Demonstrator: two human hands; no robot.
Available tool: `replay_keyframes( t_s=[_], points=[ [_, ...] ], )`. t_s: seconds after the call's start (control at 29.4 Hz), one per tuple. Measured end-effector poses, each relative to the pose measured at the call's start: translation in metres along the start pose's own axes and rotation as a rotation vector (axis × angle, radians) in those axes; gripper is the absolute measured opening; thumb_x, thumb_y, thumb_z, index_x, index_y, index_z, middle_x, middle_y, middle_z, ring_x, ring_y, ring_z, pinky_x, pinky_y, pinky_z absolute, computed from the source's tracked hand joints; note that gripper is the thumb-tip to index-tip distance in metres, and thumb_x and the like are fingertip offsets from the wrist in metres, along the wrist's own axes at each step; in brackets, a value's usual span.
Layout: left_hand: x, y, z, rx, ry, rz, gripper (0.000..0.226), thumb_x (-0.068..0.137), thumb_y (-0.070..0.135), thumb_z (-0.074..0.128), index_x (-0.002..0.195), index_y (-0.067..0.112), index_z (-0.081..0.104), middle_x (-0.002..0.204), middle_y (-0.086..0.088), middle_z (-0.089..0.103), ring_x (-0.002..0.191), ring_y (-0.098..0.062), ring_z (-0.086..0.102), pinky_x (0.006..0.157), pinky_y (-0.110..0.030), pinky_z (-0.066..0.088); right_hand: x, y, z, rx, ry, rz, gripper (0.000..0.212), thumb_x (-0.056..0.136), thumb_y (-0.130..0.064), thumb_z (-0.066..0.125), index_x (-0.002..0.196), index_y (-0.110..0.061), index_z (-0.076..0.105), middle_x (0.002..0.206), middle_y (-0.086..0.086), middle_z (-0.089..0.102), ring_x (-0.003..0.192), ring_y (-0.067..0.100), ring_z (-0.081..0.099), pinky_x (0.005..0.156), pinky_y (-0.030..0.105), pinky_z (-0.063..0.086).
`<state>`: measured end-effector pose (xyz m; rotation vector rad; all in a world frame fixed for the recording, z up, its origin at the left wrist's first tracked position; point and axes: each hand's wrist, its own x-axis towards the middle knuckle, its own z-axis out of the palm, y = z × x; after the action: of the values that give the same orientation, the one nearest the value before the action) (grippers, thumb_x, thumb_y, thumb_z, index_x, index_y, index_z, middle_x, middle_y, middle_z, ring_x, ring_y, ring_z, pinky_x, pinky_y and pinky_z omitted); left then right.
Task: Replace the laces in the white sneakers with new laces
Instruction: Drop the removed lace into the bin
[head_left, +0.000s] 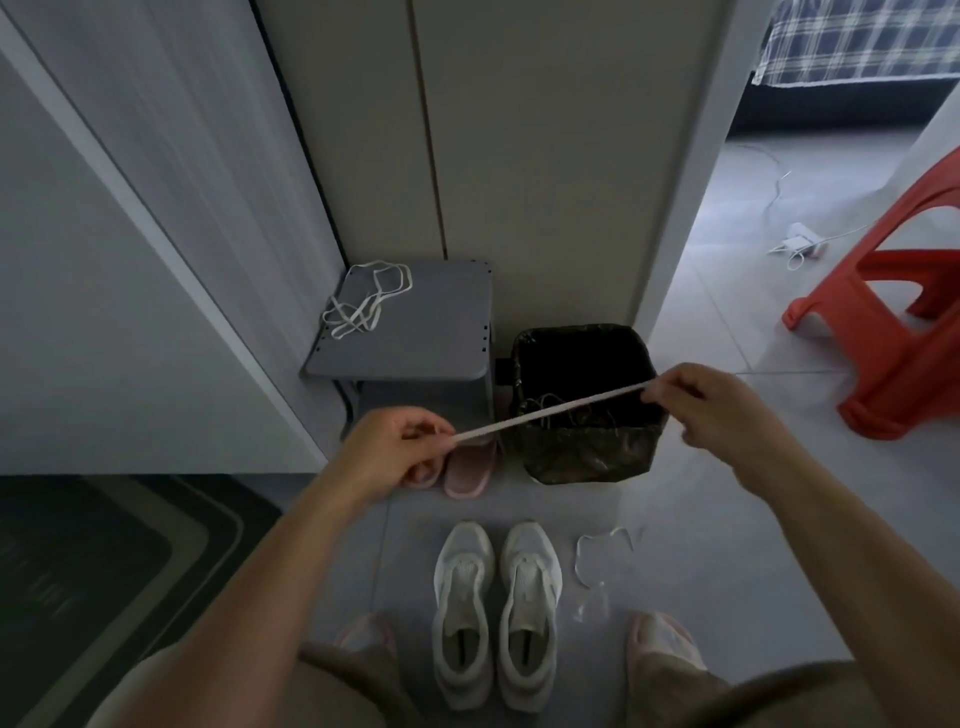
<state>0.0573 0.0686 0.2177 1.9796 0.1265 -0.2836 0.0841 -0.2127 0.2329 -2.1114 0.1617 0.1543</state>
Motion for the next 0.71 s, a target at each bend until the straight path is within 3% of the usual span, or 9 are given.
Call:
replay_keyframes(
  t_s=[0.07,0.14,0.2,0.24,0.31,0.41,0.54,0.65,0.71],
  points=[
    [-0.002,-0.006,-0.009,0.114,0.047,0.003,0.012,0.086,0.001,0.061,0.081,0.011,0.066,0.056,0.000,0.061,0.039,0.001,0.049,0.044,-0.009,0.038,0.003,0.015,-0.006,-0.350,0.000,0.033,0.013,0.090,-0.019,0.053,0.083,-0.014,0.061,0.083,0.007,0.060,0.070,0.018,0.050,0.058,0.027,0.038],
    [-0.007,-0.008,-0.002,0.215,0.089,0.052,0.011,0.086,0.002,0.059,0.083,0.009,0.066,0.061,0.001,0.062,0.044,0.005,0.052,0.047,-0.006,0.038,-0.001,0.019,0.002,-0.647,-0.080,-0.040,0.021,0.087,-0.027,0.057,0.106,-0.016,0.060,0.113,0.009,0.058,0.093,0.022,0.055,0.075,0.030,0.044],
    [-0.014,-0.005,0.020,0.162,0.045,0.098,0.013,0.086,0.002,0.061,0.081,0.014,0.063,0.061,0.007,0.061,0.048,0.006,0.052,0.048,-0.007,0.037,-0.010,0.015,0.025,-0.629,-0.223,-0.242,0.061,0.080,-0.035,0.067,0.133,-0.019,0.043,0.138,0.002,0.039,0.121,0.019,0.043,0.099,0.027,0.038],
    [-0.017,-0.003,0.034,0.106,-0.007,0.108,0.014,0.085,0.003,0.062,0.081,0.016,0.060,0.062,0.007,0.061,0.049,0.006,0.052,0.048,-0.007,0.036,-0.017,0.009,0.038,-0.503,-0.319,-0.317,0.072,0.077,-0.036,0.071,0.138,-0.020,0.035,0.139,-0.001,0.036,0.123,0.012,0.039,0.101,0.019,0.034],
    [-0.017,0.003,0.060,0.018,-0.090,0.100,0.012,0.083,0.007,0.066,0.086,0.015,0.058,0.066,0.007,0.063,0.048,0.006,0.052,0.047,-0.009,0.036,-0.032,-0.005,0.062,-0.212,-0.502,-0.333,0.074,0.076,-0.030,0.073,0.138,-0.021,0.032,0.127,-0.006,0.045,0.114,0.004,0.044,0.091,0.009,0.037],
    [-0.002,0.011,0.081,-0.168,-0.136,0.005,0.011,0.083,0.010,0.066,0.086,0.010,0.056,0.063,-0.002,0.061,0.040,-0.002,0.047,0.040,-0.013,0.033,-0.032,-0.009,0.066,0.001,-0.555,-0.181,0.050,0.082,-0.020,0.068,0.124,-0.017,0.040,0.099,-0.005,0.055,0.084,0.007,0.057,0.067,0.016,0.049],
    [0.032,-0.015,0.090,-0.331,-0.090,-0.063,0.016,0.082,0.012,0.067,0.084,0.006,0.052,0.050,0.002,0.054,0.037,-0.005,0.037,0.040,-0.017,0.027,-0.018,-0.002,0.043,-0.348,-0.312,-0.184,0.014,0.089,-0.025,0.056,0.089,-0.011,0.058,0.075,-0.005,0.055,0.072,0.012,0.052,0.056,0.020,0.037],
    [0.050,-0.081,0.107,-0.145,0.049,-0.252,0.019,0.085,0.009,0.064,0.074,0.011,0.048,0.055,-0.002,0.054,0.032,0.000,0.038,0.037,-0.015,0.031,-0.014,-0.005,0.034,-0.303,-0.202,-0.145,0.022,0.089,-0.030,0.056,0.079,-0.010,0.060,0.065,-0.005,0.055,0.059,0.008,0.050,0.054,0.020,0.036],
    [0.053,-0.131,0.129,0.131,0.006,-0.375,0.024,0.087,0.010,0.061,0.069,0.014,0.046,0.057,-0.002,0.054,0.036,-0.002,0.045,0.043,-0.021,0.042,-0.010,-0.006,0.030,-0.269,-0.165,-0.095,0.022,0.087,-0.033,0.059,0.079,-0.013,0.063,0.068,-0.005,0.059,0.061,0.008,0.051,0.057,0.022,0.040]
  ],
)
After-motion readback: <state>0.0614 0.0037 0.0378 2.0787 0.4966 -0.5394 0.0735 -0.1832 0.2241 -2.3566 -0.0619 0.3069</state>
